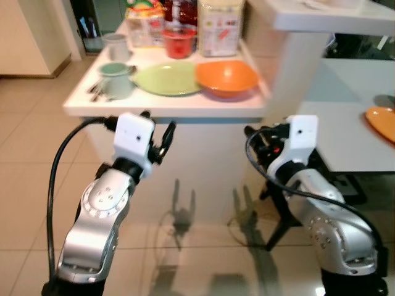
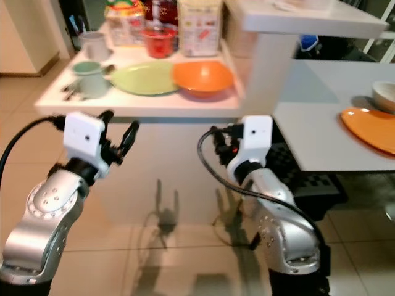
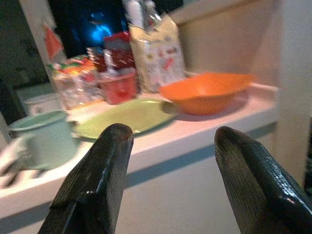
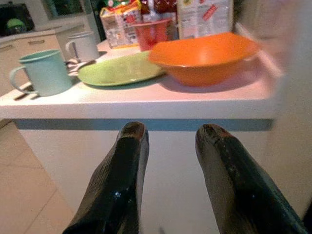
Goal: Setting the table
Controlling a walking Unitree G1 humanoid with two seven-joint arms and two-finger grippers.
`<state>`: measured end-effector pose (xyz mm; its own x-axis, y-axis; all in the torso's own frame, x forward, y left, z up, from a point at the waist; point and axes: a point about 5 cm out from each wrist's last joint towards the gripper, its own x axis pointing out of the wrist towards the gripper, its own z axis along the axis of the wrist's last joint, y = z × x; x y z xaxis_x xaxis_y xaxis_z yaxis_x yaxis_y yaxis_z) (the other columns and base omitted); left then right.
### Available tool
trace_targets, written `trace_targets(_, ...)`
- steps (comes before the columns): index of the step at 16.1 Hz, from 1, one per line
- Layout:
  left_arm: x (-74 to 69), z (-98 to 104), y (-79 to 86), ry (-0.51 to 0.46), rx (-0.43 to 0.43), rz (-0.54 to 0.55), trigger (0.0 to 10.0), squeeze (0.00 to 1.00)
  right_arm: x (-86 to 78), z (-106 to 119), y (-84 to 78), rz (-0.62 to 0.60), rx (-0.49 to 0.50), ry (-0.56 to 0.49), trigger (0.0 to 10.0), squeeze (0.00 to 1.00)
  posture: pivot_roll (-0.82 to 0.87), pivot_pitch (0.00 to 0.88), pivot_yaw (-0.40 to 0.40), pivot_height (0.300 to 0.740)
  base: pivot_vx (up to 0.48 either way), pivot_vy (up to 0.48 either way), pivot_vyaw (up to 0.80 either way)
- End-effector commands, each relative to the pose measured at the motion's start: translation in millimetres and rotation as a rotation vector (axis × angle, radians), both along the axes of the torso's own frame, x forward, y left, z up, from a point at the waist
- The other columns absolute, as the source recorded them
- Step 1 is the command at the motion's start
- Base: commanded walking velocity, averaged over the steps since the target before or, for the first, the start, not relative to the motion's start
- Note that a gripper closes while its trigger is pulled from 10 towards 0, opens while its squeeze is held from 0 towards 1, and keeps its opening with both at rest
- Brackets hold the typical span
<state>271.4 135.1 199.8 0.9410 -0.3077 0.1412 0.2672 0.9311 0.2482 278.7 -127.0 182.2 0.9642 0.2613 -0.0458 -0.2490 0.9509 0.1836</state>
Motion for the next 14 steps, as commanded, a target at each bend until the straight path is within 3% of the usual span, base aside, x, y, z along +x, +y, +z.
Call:
trace_targets(1,0.0,-3,5.5,0.008,0.01,0.038,10.0,0.0,0.5,5,2.2,0.003,0.0,-0.02,10.0,0.0,0.01,0.0,-0.044,0.74,0.0,0.442,0.0)
trace_targets(6,3.1,0,7.2,-0.006,0.014,0.055,10.0,0.0,2.9,0,7.6,0.016,0.005,-0.007,10.0,0.0,0.01,0.0,-0.036,0.74,0.0,0.446,0.0)
trace_targets(10,6.5,0,5.0,-0.009,0.012,0.066,10.0,0.0,3.7,-2,2.3,0.01,0.018,0.024,10.0,0.0,0.01,0.0,-0.036,0.74,0.0,0.461,0.0)
trace_targets(14,8.8,7,9.6,-0.037,0.013,0.091,10.0,0.0,7.3,-2,5.1,0.008,0.038,0.023,10.0,0.0,0.03,0.0,-0.039,0.74,0.0,0.48,-0.77)
